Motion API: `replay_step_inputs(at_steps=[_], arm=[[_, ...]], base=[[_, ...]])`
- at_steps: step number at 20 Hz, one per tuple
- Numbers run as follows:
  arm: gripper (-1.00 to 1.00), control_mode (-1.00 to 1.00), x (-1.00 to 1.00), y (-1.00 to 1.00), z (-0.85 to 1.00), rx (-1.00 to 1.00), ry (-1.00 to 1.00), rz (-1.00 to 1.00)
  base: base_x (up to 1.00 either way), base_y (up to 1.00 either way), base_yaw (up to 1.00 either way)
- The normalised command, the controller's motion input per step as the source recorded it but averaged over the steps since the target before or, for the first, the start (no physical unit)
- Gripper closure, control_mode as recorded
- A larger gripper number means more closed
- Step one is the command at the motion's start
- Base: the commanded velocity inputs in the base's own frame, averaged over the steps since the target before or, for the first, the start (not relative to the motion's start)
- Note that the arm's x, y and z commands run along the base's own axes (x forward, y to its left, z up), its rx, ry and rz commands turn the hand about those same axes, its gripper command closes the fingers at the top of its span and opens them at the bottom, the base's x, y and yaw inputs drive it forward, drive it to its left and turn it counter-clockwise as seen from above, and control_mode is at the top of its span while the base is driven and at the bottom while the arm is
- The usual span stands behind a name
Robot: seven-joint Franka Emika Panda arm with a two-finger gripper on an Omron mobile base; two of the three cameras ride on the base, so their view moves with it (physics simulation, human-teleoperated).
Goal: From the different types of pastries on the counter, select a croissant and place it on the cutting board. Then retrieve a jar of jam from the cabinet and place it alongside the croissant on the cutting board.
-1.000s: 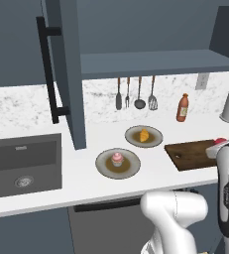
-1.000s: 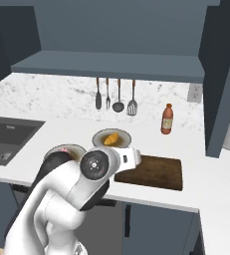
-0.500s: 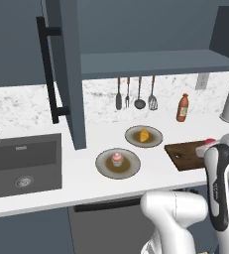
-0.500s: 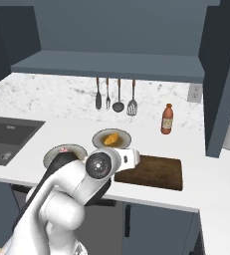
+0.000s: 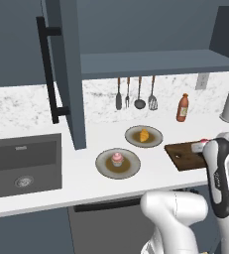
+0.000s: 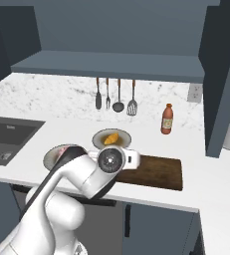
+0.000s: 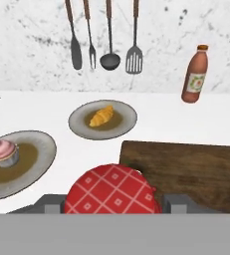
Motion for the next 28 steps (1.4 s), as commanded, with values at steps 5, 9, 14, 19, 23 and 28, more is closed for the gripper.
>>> replay_step_inputs(at_steps=[5, 9, 14, 19, 23, 28], arm=[[1.0, -1.0, 0.15, -0.04, -0.35, 0.02, 0.03, 0.04], [1.0, -1.0, 0.26, -0.14, -0.49, 0.0, 0.0, 0.07], [1.0, -1.0, 0.13, -0.15, -0.12, 0.0, 0.06, 0.05], [1.0, -1.0, 0.03, -0.1, 0.07, 0.0, 0.09, 0.05], [1.0, -1.0, 0.25, 0.0, 0.0, 0.0, -0.01, 0.1], [1.0, -1.0, 0.34, 0.0, -0.07, 0.0, -0.1, 0.1]], base=[[0.0, 0.0, 0.0], [0.0, 0.0, 0.0], [0.0, 0.0, 0.0], [0.0, 0.0, 0.0], [0.0, 0.0, 0.0], [0.0, 0.0, 0.0]])
